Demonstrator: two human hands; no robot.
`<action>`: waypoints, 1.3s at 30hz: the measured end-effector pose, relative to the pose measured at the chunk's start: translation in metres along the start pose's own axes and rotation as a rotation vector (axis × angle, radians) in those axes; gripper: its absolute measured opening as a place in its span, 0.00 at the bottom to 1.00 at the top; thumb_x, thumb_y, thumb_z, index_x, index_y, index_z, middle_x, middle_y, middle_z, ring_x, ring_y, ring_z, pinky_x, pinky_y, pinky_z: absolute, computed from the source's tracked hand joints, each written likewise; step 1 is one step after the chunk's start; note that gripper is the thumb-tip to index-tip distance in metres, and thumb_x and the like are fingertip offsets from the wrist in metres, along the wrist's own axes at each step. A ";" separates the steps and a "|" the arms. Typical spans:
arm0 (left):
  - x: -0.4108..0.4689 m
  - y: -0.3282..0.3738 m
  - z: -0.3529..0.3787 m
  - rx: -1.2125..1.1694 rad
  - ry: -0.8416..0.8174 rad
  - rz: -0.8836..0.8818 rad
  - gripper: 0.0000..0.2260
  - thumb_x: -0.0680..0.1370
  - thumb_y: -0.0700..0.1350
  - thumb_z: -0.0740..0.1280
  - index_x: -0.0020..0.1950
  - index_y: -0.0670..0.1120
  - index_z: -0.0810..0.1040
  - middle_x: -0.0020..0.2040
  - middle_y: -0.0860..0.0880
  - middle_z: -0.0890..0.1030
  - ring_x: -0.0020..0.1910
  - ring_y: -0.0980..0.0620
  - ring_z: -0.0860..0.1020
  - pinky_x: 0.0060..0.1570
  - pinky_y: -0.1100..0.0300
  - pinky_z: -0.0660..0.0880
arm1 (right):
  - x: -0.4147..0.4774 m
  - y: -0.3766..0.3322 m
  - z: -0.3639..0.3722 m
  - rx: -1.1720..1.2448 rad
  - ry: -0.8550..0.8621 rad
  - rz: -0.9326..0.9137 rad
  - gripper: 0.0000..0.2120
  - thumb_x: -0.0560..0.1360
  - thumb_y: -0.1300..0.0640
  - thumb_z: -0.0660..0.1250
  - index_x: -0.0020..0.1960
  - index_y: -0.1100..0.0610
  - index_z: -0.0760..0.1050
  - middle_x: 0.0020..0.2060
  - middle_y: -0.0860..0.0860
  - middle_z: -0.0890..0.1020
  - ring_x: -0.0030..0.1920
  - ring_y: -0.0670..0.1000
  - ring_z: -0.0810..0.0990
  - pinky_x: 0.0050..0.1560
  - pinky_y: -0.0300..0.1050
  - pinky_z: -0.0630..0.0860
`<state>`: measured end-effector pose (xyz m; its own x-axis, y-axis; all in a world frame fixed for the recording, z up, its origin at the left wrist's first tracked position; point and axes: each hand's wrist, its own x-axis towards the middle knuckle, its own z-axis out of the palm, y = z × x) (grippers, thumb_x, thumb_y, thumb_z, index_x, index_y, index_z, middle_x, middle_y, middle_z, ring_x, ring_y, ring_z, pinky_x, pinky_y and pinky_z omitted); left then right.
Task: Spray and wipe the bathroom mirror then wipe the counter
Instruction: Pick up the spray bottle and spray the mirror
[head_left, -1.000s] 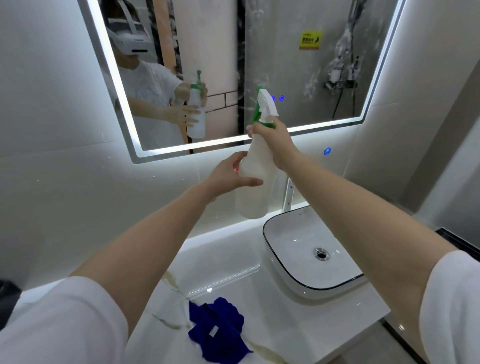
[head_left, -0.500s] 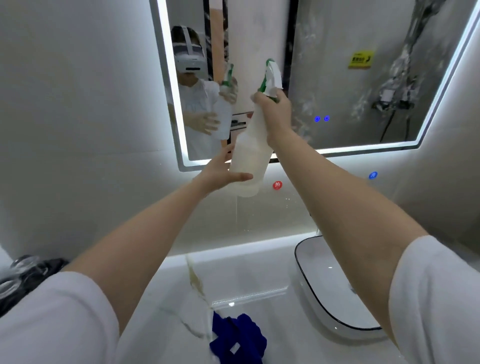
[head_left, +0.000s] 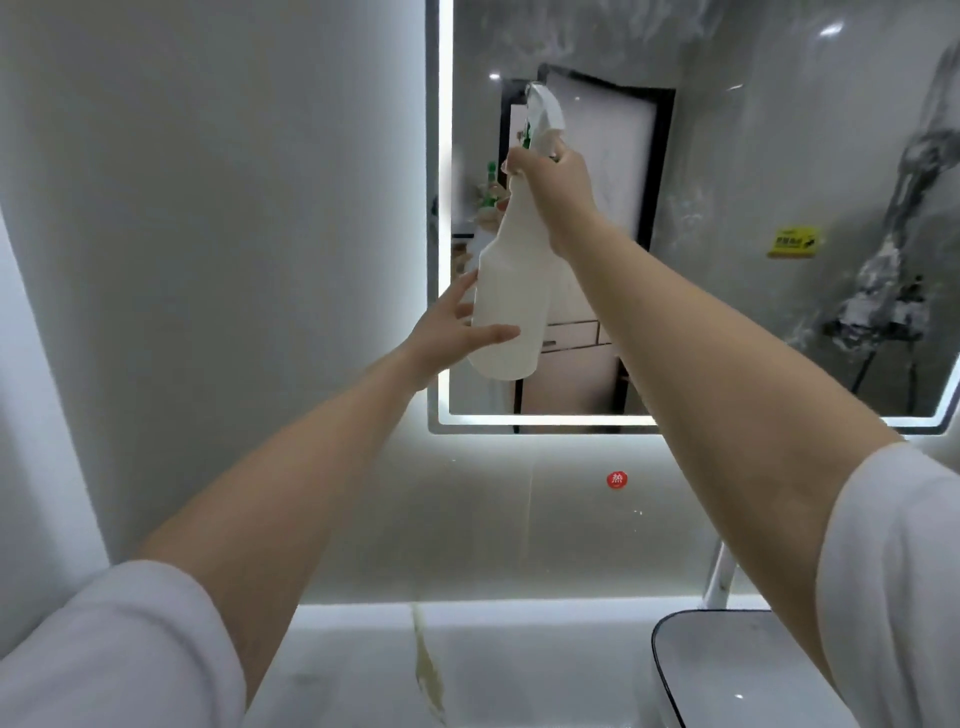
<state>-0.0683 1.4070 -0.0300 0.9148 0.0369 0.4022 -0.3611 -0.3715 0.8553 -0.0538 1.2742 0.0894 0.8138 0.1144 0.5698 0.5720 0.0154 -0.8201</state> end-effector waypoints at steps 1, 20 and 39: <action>0.003 0.007 -0.005 0.005 0.001 0.016 0.40 0.69 0.47 0.77 0.75 0.57 0.59 0.62 0.51 0.76 0.55 0.55 0.78 0.53 0.58 0.75 | 0.004 -0.007 -0.001 0.000 -0.002 -0.017 0.15 0.72 0.62 0.64 0.59 0.64 0.71 0.41 0.55 0.75 0.37 0.52 0.77 0.40 0.47 0.78; 0.033 0.048 -0.023 0.050 0.051 0.086 0.42 0.66 0.52 0.79 0.74 0.61 0.60 0.61 0.51 0.77 0.56 0.53 0.79 0.55 0.57 0.75 | 0.050 -0.052 0.002 0.041 0.013 -0.052 0.06 0.70 0.62 0.64 0.42 0.54 0.69 0.41 0.56 0.76 0.22 0.49 0.77 0.34 0.46 0.75; 0.041 0.051 -0.016 0.076 0.015 0.063 0.42 0.67 0.49 0.78 0.75 0.59 0.59 0.63 0.49 0.77 0.59 0.51 0.78 0.60 0.53 0.74 | 0.055 -0.044 -0.009 -0.007 0.106 -0.081 0.07 0.72 0.62 0.64 0.40 0.55 0.67 0.38 0.52 0.74 0.20 0.43 0.74 0.26 0.34 0.71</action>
<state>-0.0524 1.4044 0.0354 0.8875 0.0254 0.4601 -0.4028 -0.4424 0.8013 -0.0331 1.2707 0.1574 0.7711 0.0074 0.6367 0.6366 0.0136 -0.7711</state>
